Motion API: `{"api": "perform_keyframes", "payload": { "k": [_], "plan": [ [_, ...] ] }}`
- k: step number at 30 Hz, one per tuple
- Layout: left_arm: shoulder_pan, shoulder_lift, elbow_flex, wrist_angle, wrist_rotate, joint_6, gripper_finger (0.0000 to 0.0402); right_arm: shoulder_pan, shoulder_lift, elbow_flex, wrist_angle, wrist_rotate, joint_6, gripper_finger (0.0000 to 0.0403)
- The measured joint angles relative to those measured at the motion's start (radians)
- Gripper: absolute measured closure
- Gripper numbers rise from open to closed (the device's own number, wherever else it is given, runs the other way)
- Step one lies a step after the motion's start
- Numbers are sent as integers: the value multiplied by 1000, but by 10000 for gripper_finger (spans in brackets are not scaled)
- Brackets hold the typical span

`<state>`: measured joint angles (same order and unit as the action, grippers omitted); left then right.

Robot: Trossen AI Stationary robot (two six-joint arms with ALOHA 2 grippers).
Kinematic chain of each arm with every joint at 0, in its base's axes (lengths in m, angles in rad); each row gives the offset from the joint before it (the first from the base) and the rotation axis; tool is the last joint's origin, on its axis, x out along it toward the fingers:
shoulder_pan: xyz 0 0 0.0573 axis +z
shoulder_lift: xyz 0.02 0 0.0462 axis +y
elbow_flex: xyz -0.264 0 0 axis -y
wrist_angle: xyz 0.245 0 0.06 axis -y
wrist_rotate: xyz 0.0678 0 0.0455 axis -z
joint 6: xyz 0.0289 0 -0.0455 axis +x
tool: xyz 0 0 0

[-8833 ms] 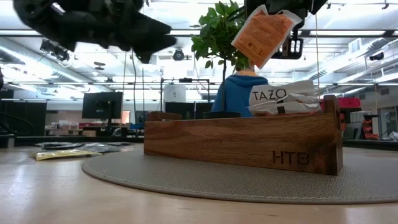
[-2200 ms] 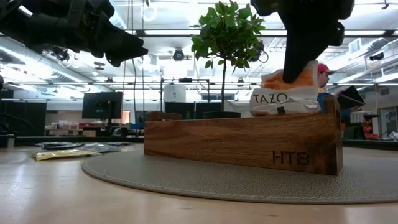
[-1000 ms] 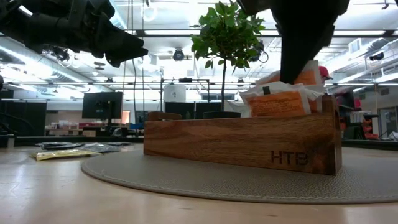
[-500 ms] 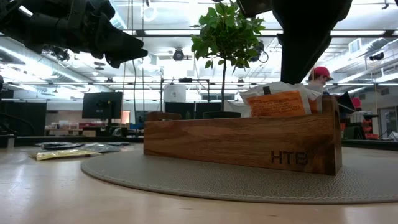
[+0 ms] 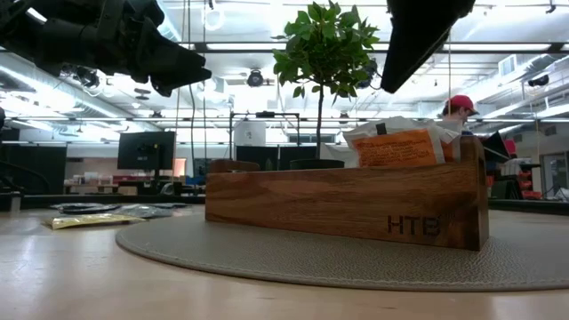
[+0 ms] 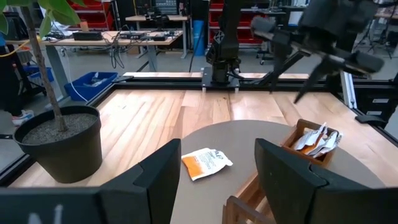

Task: Pick & Place Tea
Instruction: Put the orange tea bag into the bottom section of the wooden organizer

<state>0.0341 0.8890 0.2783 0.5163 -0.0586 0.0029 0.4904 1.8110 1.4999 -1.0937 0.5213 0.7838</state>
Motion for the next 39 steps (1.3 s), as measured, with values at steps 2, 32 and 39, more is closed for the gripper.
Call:
{"api": "perform_keyframes", "payload": {
  "k": [2,32,39],
  "plan": [
    [0,0,0,0,0,0,193,2,-38,-34,14,31,9,224],
    [0,0,0,2,0,-20,193,-315,-592,-900,906,-196,-206,289],
    [0,0,0,2,0,-22,193,-409,-592,-906,912,-312,-163,289]
  ]
}}
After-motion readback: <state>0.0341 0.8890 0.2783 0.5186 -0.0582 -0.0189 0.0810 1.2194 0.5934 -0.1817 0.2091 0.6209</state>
